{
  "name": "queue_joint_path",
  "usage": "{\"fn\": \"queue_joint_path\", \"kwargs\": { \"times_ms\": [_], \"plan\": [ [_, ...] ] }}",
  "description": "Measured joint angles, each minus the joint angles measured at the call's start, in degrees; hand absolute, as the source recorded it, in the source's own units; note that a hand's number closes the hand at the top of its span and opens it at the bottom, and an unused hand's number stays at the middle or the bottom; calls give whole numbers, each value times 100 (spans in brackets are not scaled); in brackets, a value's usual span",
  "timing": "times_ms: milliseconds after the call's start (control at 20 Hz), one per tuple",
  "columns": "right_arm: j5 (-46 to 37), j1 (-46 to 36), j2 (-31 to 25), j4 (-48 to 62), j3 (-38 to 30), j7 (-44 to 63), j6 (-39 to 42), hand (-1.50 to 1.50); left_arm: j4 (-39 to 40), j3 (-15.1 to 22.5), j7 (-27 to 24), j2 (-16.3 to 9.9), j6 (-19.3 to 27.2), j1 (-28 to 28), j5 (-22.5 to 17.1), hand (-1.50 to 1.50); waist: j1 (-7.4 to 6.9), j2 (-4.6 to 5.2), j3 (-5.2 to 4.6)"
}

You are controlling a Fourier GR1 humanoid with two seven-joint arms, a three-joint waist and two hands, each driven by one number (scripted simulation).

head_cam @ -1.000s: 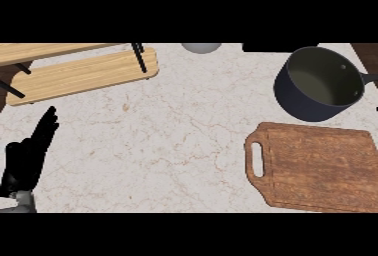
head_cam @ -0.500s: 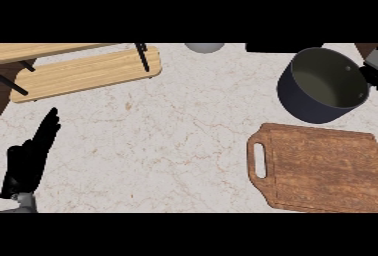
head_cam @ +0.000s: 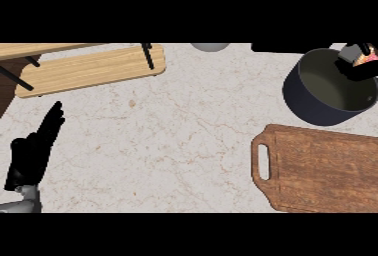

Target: Pick the cupcake from the cutting board and place it in the pot

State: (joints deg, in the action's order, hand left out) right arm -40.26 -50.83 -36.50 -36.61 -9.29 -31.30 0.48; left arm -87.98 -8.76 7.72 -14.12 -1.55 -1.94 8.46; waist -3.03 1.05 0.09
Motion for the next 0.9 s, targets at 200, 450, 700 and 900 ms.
{"fn": "queue_joint_path", "kwargs": {
  "times_ms": [200, 450, 700, 900],
  "plan": [
    [-54, -409, 217, 914, -76, -85, -119, -150, 30, 34, -36, 10, -36, -33, 14, 0, -52, 22, 3],
    [79, -699, 312, 1729, -283, -304, 101, -150, 41, 21, -46, 31, -21, -58, 19, 0, -74, 34, 7],
    [201, -940, 314, 2209, -477, -619, 204, -150, 16, 1, -123, 2, -95, 33, -10, 0, -99, 44, 9],
    [730, -1036, 347, 2303, -987, -1025, 395, -150, -60, 26, -55, 57, -17, 67, 47, 0, -50, 29, 14]
  ]
}}
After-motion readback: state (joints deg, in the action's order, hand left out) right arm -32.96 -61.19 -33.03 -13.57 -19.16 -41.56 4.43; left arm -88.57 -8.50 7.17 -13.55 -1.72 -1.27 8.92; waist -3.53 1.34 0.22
